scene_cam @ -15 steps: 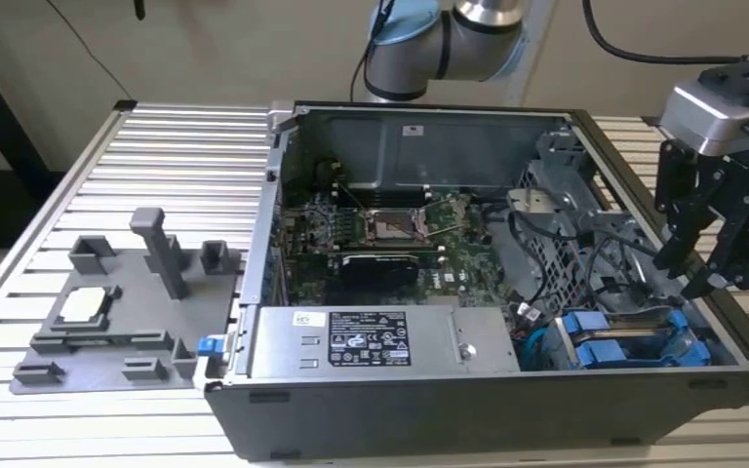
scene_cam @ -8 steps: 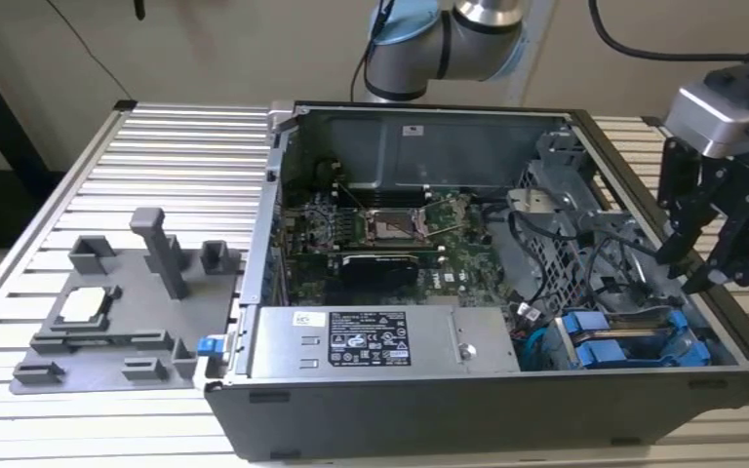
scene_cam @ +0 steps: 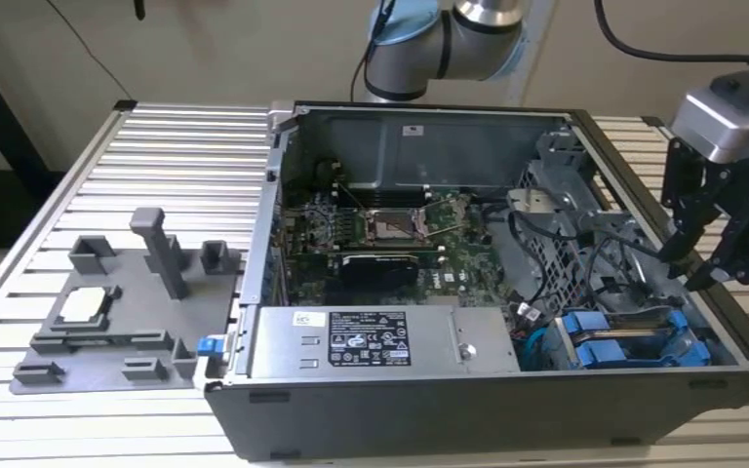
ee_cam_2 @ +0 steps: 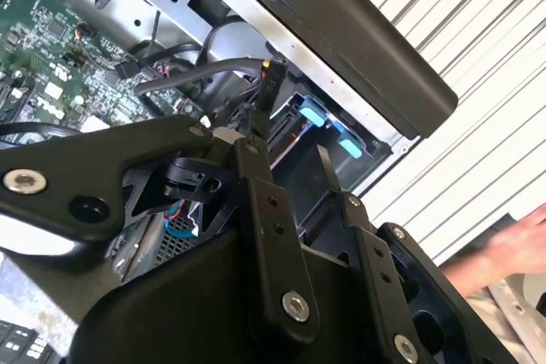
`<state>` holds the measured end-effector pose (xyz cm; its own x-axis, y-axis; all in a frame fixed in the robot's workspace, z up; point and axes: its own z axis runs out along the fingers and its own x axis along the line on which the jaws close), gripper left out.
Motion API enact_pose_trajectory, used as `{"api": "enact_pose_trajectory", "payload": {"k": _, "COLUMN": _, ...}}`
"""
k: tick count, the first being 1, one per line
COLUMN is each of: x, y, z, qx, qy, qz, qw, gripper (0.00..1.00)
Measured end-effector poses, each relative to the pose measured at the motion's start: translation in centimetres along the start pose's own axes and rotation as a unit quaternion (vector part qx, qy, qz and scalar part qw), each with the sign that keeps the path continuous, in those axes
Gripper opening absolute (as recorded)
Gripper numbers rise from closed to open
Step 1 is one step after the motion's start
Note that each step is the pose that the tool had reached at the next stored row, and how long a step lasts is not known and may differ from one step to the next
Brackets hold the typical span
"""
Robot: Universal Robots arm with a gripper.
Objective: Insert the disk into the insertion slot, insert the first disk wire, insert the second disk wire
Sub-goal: 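Insert the first disk wire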
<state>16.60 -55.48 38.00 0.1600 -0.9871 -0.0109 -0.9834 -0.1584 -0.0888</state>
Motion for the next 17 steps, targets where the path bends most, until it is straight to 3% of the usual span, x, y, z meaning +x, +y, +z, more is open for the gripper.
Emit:
{"api": "enact_pose_trajectory", "payload": {"k": 10, "x": -0.46, "y": -1.04, "z": 0.60, "qx": 0.0029, "qy": -0.0046, "qz": -0.002, "qw": 1.0000, "gripper": 0.39}}
{"api": "enact_pose_trajectory", "payload": {"k": 17, "x": -1.41, "y": -1.60, "z": 0.90, "qx": 0.0030, "qy": -0.0050, "qz": -0.004, "qw": 1.0000, "gripper": 0.39}}
